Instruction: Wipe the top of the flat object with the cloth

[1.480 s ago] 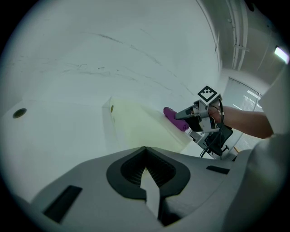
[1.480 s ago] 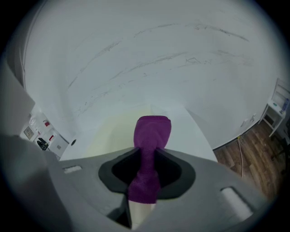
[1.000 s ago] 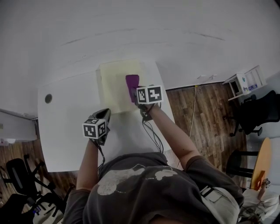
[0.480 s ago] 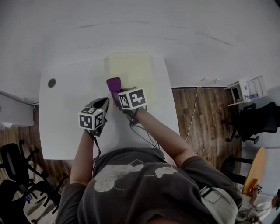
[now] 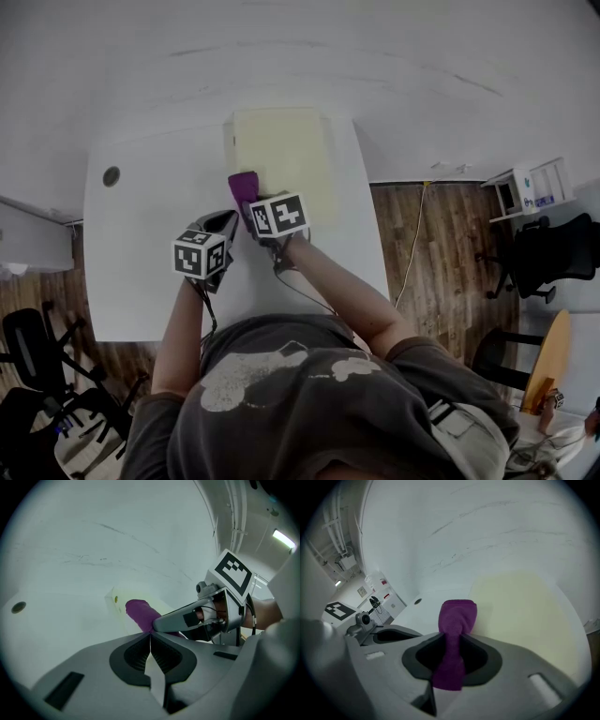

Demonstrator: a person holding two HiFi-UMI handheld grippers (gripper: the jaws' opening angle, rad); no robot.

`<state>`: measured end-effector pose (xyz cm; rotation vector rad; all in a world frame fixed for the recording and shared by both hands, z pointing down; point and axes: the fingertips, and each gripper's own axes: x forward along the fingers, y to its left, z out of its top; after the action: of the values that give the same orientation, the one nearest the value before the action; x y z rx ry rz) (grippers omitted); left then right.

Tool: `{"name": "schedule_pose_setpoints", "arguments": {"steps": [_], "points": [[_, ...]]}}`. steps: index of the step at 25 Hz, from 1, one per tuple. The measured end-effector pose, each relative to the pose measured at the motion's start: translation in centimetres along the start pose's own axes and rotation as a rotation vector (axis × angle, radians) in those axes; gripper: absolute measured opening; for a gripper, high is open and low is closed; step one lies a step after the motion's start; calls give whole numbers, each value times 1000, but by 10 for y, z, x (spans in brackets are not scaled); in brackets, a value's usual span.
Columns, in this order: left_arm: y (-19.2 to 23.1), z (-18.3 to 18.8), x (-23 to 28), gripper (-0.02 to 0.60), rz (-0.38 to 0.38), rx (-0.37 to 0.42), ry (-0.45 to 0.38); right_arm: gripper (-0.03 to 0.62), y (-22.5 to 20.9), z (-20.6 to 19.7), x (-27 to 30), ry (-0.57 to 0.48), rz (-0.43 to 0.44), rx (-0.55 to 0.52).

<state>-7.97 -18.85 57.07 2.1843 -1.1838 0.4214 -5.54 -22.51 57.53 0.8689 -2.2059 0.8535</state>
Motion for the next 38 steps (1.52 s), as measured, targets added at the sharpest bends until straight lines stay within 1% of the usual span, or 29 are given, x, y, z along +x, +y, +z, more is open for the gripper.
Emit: {"name": "schedule_pose_setpoints", "arguments": {"steps": [7, 15, 20, 27, 30, 38], "points": [[-10, -1, 9, 2, -13, 20, 24, 98, -21, -1, -11, -14, -14, 42], [-13, -7, 20, 2, -8, 25, 62, 98, -62, -6, -31, -45, -52, 103], [-18, -5, 26, 2, -9, 30, 71, 98, -93, -11, -48, -64, -90, 142], [-17, -12, 31, 2, -14, 18, 90, 100, -135, -19, -71, -87, -156, 167], [-18, -11, 31, 2, -17, 9, 83, 100, -148, -21, -79, -85, -177, 165], [-20, -13, 31, 2, -34, 9, 80, 100, -178, -30, -99, -108, -244, 222]]}}
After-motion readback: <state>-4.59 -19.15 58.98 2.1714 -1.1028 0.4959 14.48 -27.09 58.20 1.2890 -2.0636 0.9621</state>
